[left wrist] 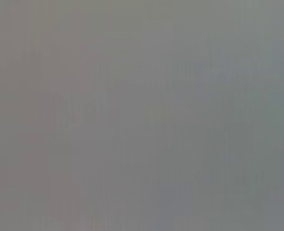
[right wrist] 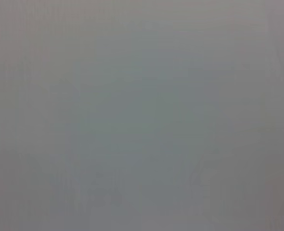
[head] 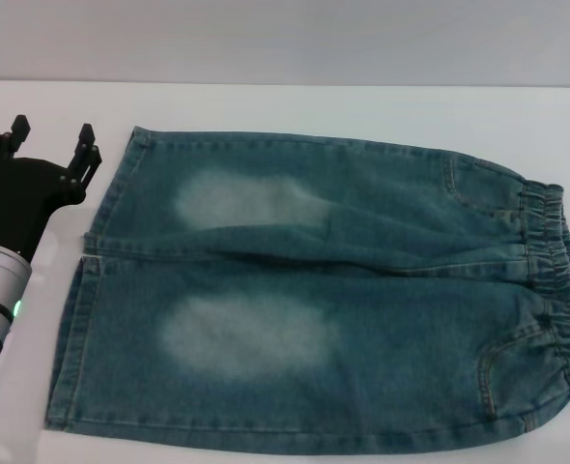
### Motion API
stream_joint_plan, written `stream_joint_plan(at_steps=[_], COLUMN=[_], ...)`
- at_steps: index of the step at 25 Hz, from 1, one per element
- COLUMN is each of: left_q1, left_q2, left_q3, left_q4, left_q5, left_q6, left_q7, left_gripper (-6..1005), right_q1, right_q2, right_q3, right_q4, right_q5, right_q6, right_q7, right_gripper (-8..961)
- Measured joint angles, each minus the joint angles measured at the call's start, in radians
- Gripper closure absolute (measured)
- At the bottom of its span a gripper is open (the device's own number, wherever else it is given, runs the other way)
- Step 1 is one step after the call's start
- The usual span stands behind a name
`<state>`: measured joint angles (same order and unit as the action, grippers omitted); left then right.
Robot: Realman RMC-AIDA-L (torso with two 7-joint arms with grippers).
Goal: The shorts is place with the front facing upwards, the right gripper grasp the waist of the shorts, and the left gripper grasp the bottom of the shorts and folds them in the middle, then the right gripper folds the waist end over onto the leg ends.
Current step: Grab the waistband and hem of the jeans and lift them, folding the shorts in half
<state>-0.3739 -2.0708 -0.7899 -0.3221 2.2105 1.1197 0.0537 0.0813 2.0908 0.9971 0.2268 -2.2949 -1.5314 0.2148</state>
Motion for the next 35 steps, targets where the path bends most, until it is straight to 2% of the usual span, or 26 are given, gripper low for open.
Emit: stream_joint_plan(at_steps=[10,16,19,22,24,27,29,32,34,35], left_q1=[-0.003,-0.019,-0.031,-0.050,-0.068,-0.079,-0.069,-0.040,-0.023,0.001], left_q2=[0.001,0.002,0.007,0.010,0.011,0.015,0.034,0.081,0.109,0.123], left_q3=[0.003,0.005,0.014,0.015,0.011,0.005,-0.007,-0.056,-0.115,-0.202], left_q4=[0.000,-0.003,-0.032,-0.068,-0.086,-0.130,-0.207,-0.362,-0.466,-0.577], left_q5=[0.000,0.000,0.000,0.000,0.000,0.000,0.001,0.002,0.025,0.071], left_q6=[0.000,-0.013,-0.048,-0.118,-0.162,-0.203,-0.260,-0.414,-0.577,-0.761], left_q7=[0.000,0.009,0.014,0.028,0.045,0.053,0.054,0.054,0.054,0.055], left_gripper=[225,226,226,227,227,228,228,229,231,232], right_q1=[0.002,0.059,0.094,0.131,0.150,0.171,0.176,0.175,0.167,0.159], right_q2=[-0.002,-0.029,-0.055,-0.090,-0.118,-0.174,-0.209,-0.263,-0.283,-0.289], right_q3=[-0.021,-0.059,-0.079,-0.088,-0.088,-0.086,-0.080,-0.056,-0.011,0.020], right_q4=[0.006,0.011,0.014,0.048,0.092,0.207,0.289,0.455,0.565,0.627], right_q5=[0.001,-0.006,-0.022,-0.080,-0.120,-0.186,-0.224,-0.266,-0.299,-0.323], right_q6=[-0.013,0.078,0.141,0.214,0.273,0.419,0.525,0.723,0.877,0.967], right_q7=[0.001,0.101,0.190,0.262,0.293,0.345,0.374,0.395,0.395,0.397], right_gripper=[145,145,145,146,146,146,146,146,147,147])
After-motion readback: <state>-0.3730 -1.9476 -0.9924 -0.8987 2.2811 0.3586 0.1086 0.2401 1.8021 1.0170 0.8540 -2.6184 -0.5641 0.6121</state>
